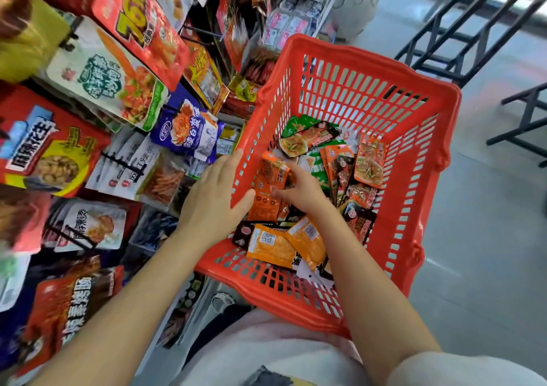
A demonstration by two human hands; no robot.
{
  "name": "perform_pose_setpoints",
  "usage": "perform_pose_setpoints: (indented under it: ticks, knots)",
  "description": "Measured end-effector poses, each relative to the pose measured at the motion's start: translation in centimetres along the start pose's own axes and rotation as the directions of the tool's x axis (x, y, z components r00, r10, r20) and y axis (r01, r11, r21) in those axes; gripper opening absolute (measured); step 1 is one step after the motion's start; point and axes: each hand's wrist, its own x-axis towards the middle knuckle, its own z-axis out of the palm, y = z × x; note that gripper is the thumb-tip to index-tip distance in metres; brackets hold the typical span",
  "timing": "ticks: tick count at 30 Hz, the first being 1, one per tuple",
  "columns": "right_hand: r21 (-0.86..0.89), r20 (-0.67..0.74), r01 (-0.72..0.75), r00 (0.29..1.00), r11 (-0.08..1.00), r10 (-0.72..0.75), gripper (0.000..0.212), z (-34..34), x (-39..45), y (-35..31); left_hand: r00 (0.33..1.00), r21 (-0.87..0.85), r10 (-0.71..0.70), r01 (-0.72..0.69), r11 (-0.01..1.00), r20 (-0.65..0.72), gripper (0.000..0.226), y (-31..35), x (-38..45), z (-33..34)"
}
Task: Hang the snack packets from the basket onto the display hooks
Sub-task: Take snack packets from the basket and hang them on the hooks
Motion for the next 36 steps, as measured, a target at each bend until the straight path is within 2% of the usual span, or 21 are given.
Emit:
perform_pose_setpoints:
  ticks: [2, 6, 11, 14, 20, 24, 26, 28, 30, 31, 33, 36]
  knots:
    - [-0.011, 0.073, -0.028, 0.997, 1.000, 0.029, 0.074, 0.1, 0.7, -0.1, 1.000, -0.011, -0.007, 0.007, 1.000, 0.009, 0.076, 0.0, 0.0, 0.0]
    - [-0.044, 0.093, -0.102, 0.990, 0.994, 0.106, 0.043, 1.4, 1.8, 0.4, 1.000, -0.027, -0.010, 0.010, 1.000, 0.015, 0.076, -0.1, 0.1, -0.1]
    - [0.157, 0.072, -0.161, 0.986, 0.974, 0.151, 0.037, 0.9, 1.2, 0.5, 1.000, -0.037, 0.002, -0.001, 0.999, 0.021, 0.076, -0.2, 0.1, -0.1]
    - [0.292, 0.024, -0.097, 0.995, 0.952, 0.095, 0.015, -0.8, -0.6, -0.7, 1.000, -0.065, 0.009, -0.008, 0.998, 0.020, 0.074, -0.1, 0.1, -0.3]
    - [0.337, -0.118, 0.023, 0.993, 0.941, 0.018, 0.008, -5.3, -3.9, -4.3, 0.999, -0.083, 0.000, 0.004, 0.997, 0.050, 0.076, 0.5, 0.2, -1.1]
    - [0.337, -0.132, 0.149, 0.985, 0.930, -0.110, 0.009, -8.5, -6.1, -6.7, 0.996, -0.133, 0.076, -0.082, 0.988, -0.044, 0.077, 3.5, 1.3, -3.7]
    - [0.348, -0.088, 0.190, 0.982, 0.918, -0.169, 0.010, -9.4, -7.1, -7.7, 0.992, -0.222, 0.122, -0.115, 0.968, 0.019, 0.078, 5.4, 1.8, -4.9]
    - [0.384, -0.059, 0.225, 0.974, 0.896, -0.219, 0.019, -9.9, -8.0, -8.2, 0.980, -0.345, 0.069, -0.001, 0.939, 0.186, 0.056, 7.0, 2.0, -5.7]
    - [0.419, -0.063, 0.234, 0.971, 0.877, -0.229, 0.018, -10.2, -8.6, -8.4, 0.943, -0.471, 0.051, 0.117, 0.875, 0.328, 0.031, 7.4, 2.4, -5.5]
    - [0.433, -0.068, 0.237, 0.971, 0.870, -0.231, 0.017, -10.4, -9.0, -8.5, 0.925, -0.516, 0.064, 0.151, 0.843, 0.375, 0.025, 7.3, 2.5, -5.2]
    - [0.420, -0.086, 0.256, 0.966, 0.871, -0.242, 0.016, -10.4, -9.3, -8.6, 0.912, -0.591, 0.078, 0.194, 0.783, 0.404, 0.020, 7.3, 2.5, -4.4]
    - [0.399, -0.136, 0.244, 0.969, 0.884, -0.206, 0.010, -9.9, -9.2, -8.3, 0.930, -0.661, 0.050, 0.221, 0.717, 0.364, 0.023, 7.5, 2.0, -3.4]
